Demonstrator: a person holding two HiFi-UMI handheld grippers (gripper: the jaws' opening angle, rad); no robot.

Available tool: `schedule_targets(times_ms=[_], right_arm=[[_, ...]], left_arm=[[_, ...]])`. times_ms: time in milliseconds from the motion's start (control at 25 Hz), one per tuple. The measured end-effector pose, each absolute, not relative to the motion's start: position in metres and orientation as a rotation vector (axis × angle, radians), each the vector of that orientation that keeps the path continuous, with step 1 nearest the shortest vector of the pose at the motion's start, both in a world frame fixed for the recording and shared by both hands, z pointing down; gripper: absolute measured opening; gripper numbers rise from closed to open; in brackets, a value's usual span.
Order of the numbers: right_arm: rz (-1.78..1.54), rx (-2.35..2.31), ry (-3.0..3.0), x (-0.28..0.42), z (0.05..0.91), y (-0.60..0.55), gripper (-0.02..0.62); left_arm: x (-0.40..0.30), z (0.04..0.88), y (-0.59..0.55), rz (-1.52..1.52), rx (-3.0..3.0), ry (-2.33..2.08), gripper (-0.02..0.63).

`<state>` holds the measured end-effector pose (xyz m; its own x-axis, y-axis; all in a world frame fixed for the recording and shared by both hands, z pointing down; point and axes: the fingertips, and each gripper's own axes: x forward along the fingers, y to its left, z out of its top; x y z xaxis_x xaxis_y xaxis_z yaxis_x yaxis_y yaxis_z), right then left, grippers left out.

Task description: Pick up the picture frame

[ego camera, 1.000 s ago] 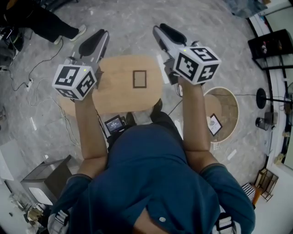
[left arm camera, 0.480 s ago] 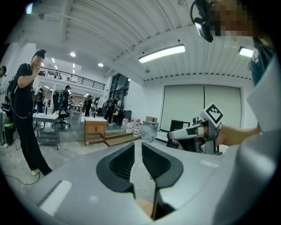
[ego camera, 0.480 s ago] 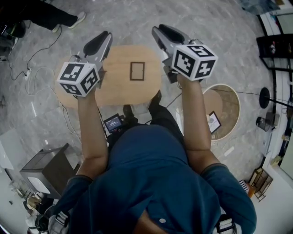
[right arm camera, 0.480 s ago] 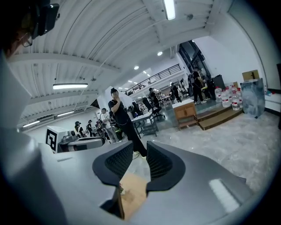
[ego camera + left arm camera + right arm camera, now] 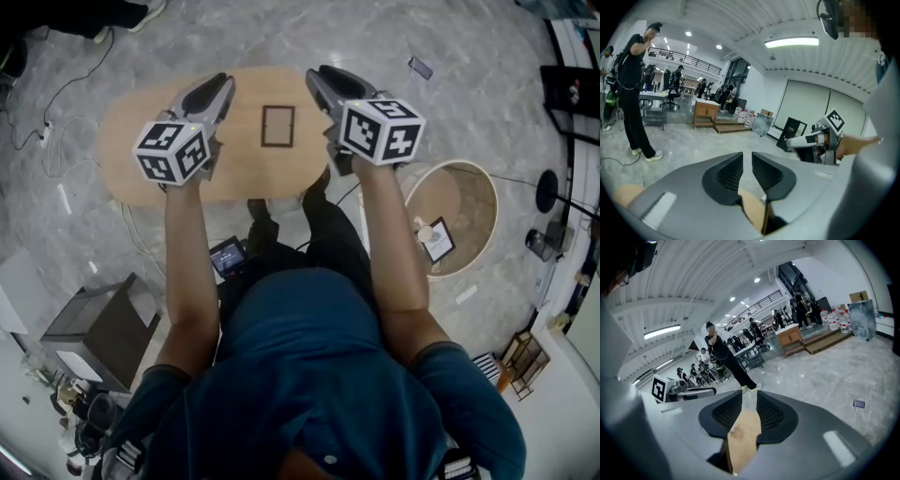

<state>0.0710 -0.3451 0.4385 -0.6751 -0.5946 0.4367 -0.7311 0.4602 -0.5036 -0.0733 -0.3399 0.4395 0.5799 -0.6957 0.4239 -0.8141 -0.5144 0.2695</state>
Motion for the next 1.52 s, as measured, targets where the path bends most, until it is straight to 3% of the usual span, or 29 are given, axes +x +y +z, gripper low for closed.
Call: schedule_targets(times_ms=[1000, 1520], right_arm=[[1.427, 0.979, -2.041, 0.043, 0.788, -0.314, 0.094], [1.487, 0.909, -1.883, 0.03, 0.896, -0.295, 0.094]], left_arm=[[-0.089, 0.77, -0.317, 0.583, 1.923, -1.008, 0.086], [-0.084, 0.882, -0.292, 0.655, 1.795, -0.949, 0.1]])
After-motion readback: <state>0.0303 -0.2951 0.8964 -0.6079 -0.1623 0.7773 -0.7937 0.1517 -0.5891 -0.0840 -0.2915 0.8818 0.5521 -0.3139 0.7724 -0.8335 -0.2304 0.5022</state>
